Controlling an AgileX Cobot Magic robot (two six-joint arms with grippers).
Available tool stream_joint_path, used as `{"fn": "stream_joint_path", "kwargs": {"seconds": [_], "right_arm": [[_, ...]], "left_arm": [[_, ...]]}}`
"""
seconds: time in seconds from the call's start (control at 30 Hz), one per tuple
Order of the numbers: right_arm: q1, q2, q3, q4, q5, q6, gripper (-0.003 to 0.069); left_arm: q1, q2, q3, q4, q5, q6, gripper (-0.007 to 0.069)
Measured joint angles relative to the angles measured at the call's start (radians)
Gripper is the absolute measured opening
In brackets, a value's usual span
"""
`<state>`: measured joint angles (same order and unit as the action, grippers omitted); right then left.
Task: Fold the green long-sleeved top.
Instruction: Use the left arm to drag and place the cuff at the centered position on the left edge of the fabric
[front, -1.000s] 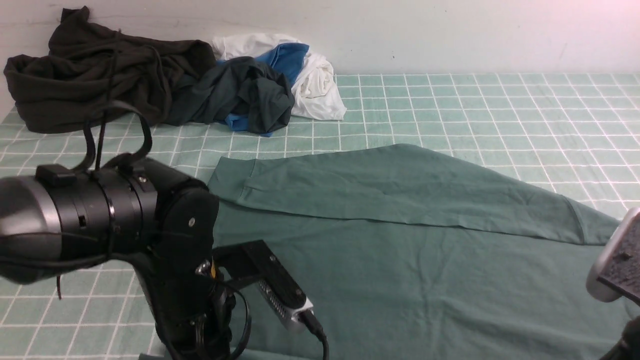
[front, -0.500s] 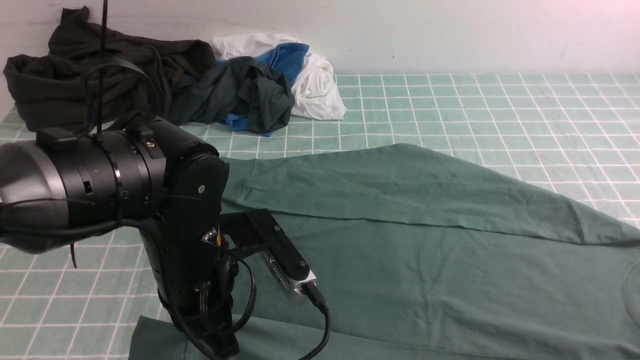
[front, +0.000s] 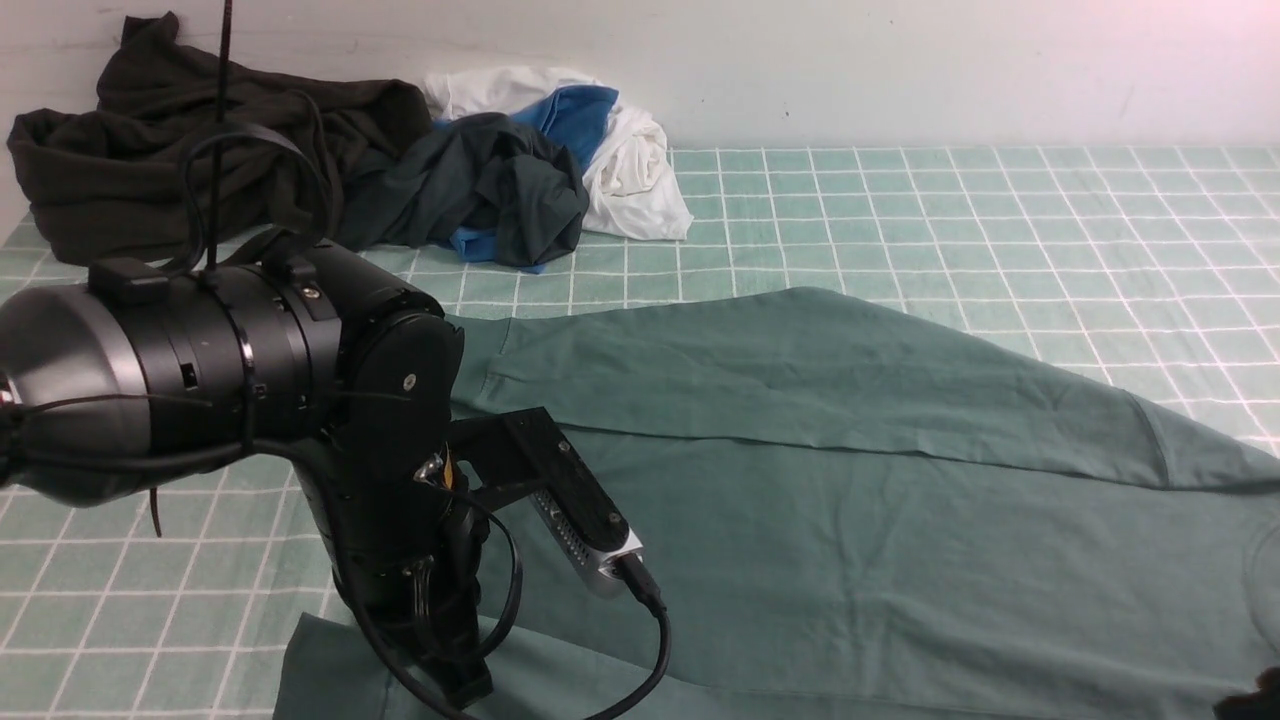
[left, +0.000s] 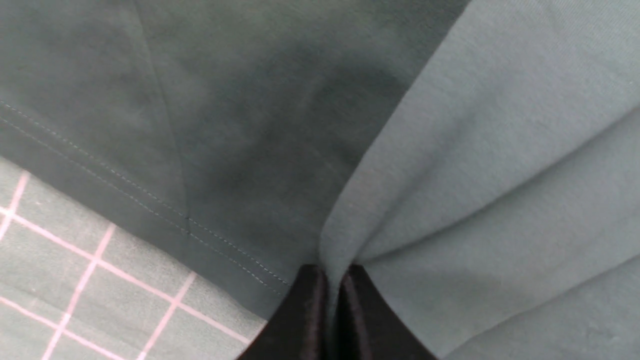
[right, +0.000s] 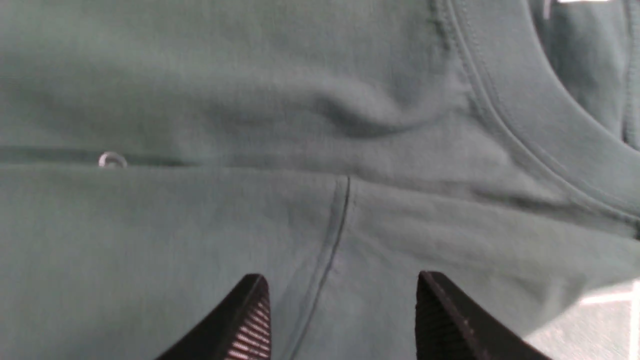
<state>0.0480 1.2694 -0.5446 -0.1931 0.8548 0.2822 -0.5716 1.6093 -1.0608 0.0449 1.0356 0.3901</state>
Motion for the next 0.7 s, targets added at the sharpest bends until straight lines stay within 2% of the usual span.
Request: {"fn": "stream_joint_path", "kwargs": {"seconds": [0.2, 0.33, 0.47, 0.63, 0.7], "right_arm": [[0.000, 0.144, 0.000, -0.070, -0.105, 0.121, 0.0370], [0.000, 0.191, -0.010, -0.080, -0.114, 0.140, 0.0337], [0.000, 0.197, -0.018, -0.070, -0.109, 0.142, 0.0255], [0.000, 0.202, -0.020, -0.079, -0.080, 0.137, 0.0067], [0.000, 0.203, -0.021, -0.085, -0.073, 0.137, 0.0024]], "left_arm": [[0.000, 0.000, 0.000, 0.000, 0.000, 0.000, 0.0006], [0.000, 0.000, 0.000, 0.000, 0.000, 0.000, 0.0006], [0.000, 0.000, 0.000, 0.000, 0.000, 0.000, 0.0006], [0.000, 0.000, 0.000, 0.000, 0.000, 0.000, 0.0006], [0.000, 0.000, 0.000, 0.000, 0.000, 0.000, 0.0006]]}}
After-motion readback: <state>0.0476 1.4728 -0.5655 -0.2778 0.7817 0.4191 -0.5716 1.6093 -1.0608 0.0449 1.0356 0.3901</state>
